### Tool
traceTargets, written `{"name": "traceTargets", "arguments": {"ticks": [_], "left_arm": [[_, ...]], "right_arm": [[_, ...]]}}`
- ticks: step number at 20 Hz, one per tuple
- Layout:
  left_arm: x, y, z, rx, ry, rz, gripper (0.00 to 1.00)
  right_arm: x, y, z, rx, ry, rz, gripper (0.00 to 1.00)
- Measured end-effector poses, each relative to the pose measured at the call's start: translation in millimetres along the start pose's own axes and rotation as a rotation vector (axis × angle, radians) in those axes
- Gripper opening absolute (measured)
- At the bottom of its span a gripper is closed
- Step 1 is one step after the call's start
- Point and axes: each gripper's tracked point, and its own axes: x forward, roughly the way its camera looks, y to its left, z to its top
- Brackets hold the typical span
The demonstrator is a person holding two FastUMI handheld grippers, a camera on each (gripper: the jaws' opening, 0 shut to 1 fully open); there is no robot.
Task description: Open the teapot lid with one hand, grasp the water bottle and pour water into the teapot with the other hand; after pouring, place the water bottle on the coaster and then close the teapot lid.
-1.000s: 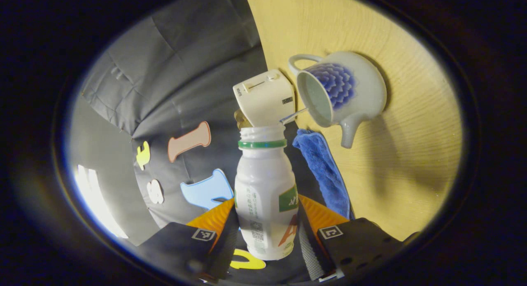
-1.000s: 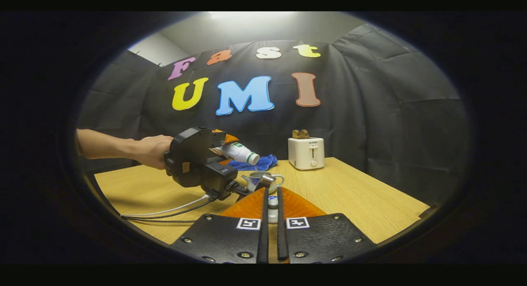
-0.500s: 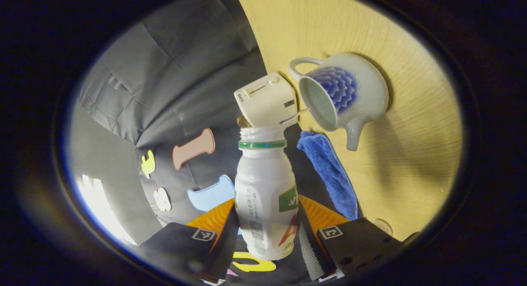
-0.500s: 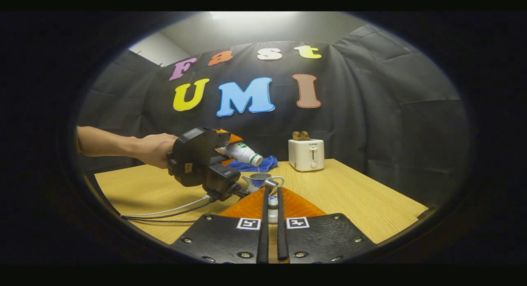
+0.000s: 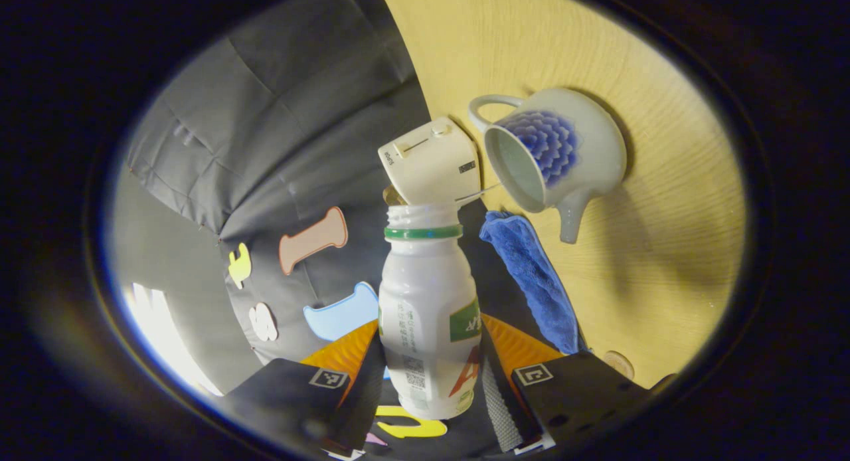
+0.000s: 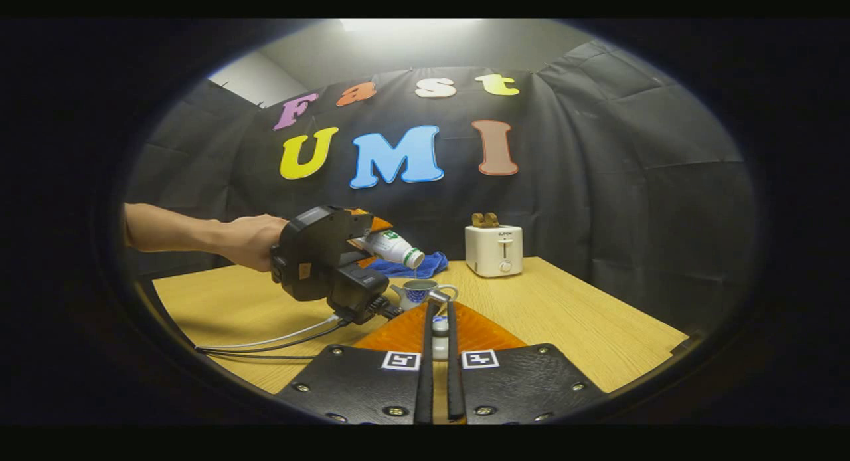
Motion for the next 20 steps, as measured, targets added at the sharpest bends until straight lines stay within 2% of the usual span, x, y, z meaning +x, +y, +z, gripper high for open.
{"name": "traceTargets", "arguments": {"ticks": [3, 4, 5, 7, 9, 12, 13, 14, 15, 16, 19, 20], "left_arm": [[0, -1, 0, -0.015, 0.001, 0.001, 0.76], [0, -2, 0, -0.019, 0.001, -0.002, 0.7], [1, -2, -1, -0.022, 0.002, -0.004, 0.7], [1, -3, -2, -0.032, 0.001, -0.008, 0.82], [2, -8, -1, -0.058, -0.001, -0.028, 0.82], [0, -21, 1, -0.115, -0.004, -0.059, 0.82], [-2, -23, 3, -0.132, -0.012, -0.056, 0.69], [0, -25, 4, -0.152, -0.017, -0.062, 0.76], [-1, -29, 7, -0.185, -0.024, -0.07, 0.82], [0, -34, 9, -0.218, -0.03, -0.084, 0.83], [-3, -45, 13, -0.294, -0.04, -0.106, 0.83], [-3, -47, 13, -0.329, -0.041, -0.116, 0.76]], "right_arm": [[-1, -1, 2, 0.001, -0.001, -0.001, 0.08], [0, 0, 0, 0.002, 0.0, 0.001, 0.08], [0, 0, 0, 0.003, 0.004, 0.003, 0.08], [0, 1, -2, 0.003, 0.009, 0.006, 0.08], [0, 1, -1, 0.005, 0.009, 0.006, 0.08], [-1, 0, -1, 0.003, 0.003, 0.006, 0.08], [-2, -1, 1, 0.006, -0.004, 0.003, 0.08], [-3, -2, 3, 0.009, -0.016, 0.0, 0.08], [-2, -4, 5, 0.011, -0.022, -0.006, 0.0], [-2, -4, 2, 0.013, -0.02, -0.007, 0.08], [-1, -3, 0, 0.022, -0.011, 0.001, 0.08], [-1, -3, 0, 0.024, -0.01, 0.002, 0.08]]}}
